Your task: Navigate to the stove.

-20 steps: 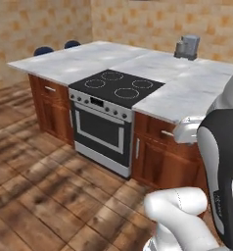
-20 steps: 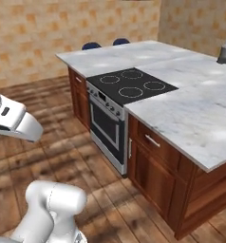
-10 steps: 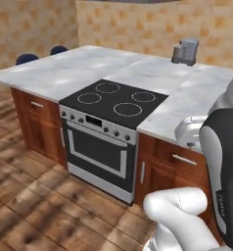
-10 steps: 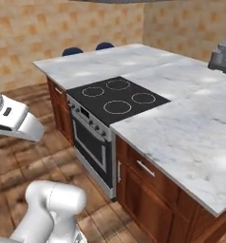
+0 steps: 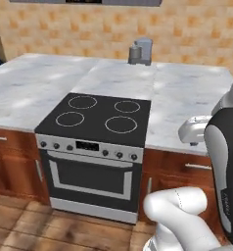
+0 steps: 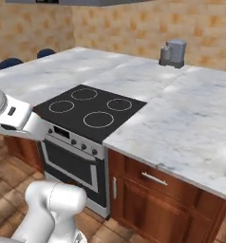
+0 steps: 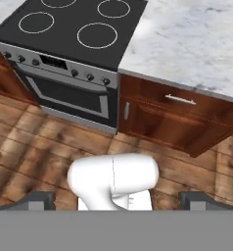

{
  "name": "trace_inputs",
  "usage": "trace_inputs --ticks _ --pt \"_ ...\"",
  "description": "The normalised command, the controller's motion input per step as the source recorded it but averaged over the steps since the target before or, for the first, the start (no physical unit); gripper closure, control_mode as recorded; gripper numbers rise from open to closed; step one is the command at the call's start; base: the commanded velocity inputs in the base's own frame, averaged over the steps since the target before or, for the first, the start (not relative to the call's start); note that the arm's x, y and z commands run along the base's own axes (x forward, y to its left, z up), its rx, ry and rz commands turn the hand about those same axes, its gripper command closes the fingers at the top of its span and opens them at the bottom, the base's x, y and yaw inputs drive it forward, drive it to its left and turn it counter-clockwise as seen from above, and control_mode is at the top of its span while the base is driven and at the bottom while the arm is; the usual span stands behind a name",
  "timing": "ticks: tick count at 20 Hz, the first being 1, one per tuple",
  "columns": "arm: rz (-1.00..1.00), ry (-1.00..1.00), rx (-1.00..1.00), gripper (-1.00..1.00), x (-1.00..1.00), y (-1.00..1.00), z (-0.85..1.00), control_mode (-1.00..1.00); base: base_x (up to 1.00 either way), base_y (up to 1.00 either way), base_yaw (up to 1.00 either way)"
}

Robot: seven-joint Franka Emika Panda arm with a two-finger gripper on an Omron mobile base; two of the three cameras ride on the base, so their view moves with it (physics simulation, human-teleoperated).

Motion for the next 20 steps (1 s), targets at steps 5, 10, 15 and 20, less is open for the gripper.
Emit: trace_inputs --ticks 5,10,15,20 --pt "0.00 0.00 0.00 -1.00 0.00 0.00 0.00 1.00 0.51 1.00 -0.39" --pt "0.00 0.00 0.00 -1.00 0.00 0.00 0.00 1.00 0.21 1.00 -0.22" --pt "0.00 0.00 0.00 -1.00 0.00 0.00 0.00 1.00 0.90 0.68 -0.08" --pt "0.00 0.00 0.00 -1.00 0.00 0.00 0.00 1.00 0.83 0.48 -0.26"
